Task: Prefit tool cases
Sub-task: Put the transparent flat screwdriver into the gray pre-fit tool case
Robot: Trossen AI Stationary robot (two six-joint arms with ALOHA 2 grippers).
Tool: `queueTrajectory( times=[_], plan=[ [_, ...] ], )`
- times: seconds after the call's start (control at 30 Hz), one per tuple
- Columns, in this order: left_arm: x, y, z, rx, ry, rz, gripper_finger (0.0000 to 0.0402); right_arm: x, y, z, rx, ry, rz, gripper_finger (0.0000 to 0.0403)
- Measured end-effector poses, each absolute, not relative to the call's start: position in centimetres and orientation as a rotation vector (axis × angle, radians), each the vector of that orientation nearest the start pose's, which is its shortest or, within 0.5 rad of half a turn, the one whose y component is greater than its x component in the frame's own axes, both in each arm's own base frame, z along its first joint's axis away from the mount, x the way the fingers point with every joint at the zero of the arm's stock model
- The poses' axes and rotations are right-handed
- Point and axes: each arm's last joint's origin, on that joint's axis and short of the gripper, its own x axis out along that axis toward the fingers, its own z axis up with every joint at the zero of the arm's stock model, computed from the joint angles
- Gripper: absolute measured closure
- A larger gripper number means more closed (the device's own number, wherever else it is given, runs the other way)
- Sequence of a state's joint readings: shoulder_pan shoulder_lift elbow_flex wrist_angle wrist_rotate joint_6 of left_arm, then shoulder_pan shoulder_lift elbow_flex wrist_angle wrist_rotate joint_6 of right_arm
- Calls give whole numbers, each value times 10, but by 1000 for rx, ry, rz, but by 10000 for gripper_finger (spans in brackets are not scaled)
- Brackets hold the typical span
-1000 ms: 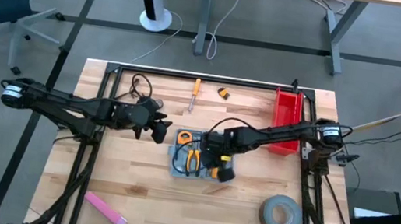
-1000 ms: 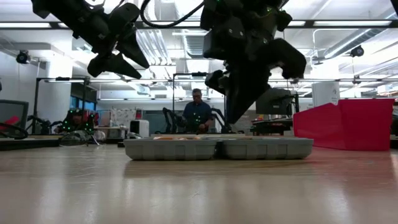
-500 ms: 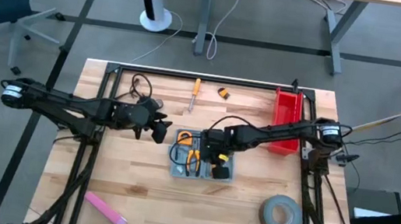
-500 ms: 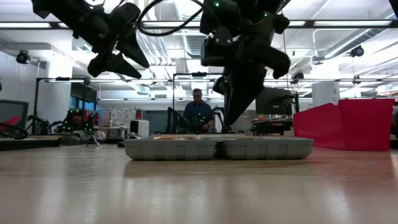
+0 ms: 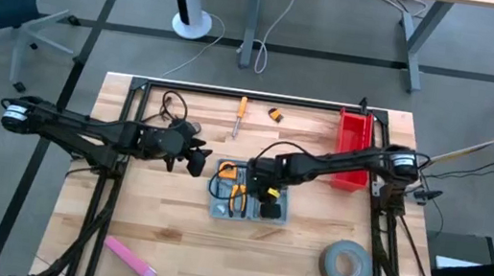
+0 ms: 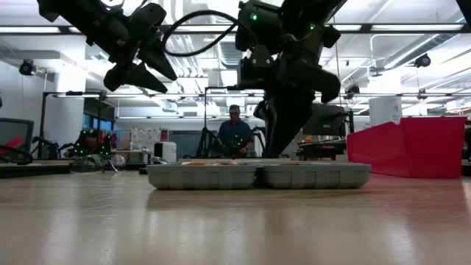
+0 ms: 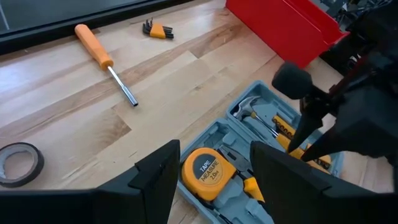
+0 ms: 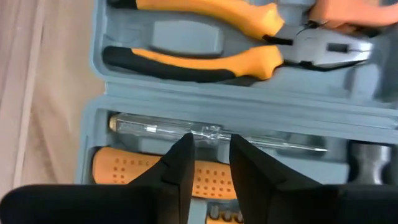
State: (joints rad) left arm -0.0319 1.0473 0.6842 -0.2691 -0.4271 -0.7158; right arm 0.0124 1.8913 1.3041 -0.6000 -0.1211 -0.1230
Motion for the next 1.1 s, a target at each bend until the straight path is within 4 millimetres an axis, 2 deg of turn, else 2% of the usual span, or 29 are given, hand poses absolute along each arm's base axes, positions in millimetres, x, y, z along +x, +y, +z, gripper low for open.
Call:
queueTrajectory(
  times=[0.23,0.33,0.43,0.63,0.77,1.1],
  plan=[
    [215,5,246,-539,452,581,198,383,8,157,-39,1216,194,319],
    [215,5,246,-536,453,581,198,388,8,142,-52,1238,208,325],
    [215,5,246,-536,454,581,198,388,7,138,-51,1250,206,331],
    [214,5,245,-535,455,580,198,382,5,167,-72,1222,168,340],
    [214,5,245,-536,454,580,198,384,3,192,-90,1134,148,341],
    [215,5,246,-536,454,579,198,382,2,187,-77,1177,148,325]
  ],
)
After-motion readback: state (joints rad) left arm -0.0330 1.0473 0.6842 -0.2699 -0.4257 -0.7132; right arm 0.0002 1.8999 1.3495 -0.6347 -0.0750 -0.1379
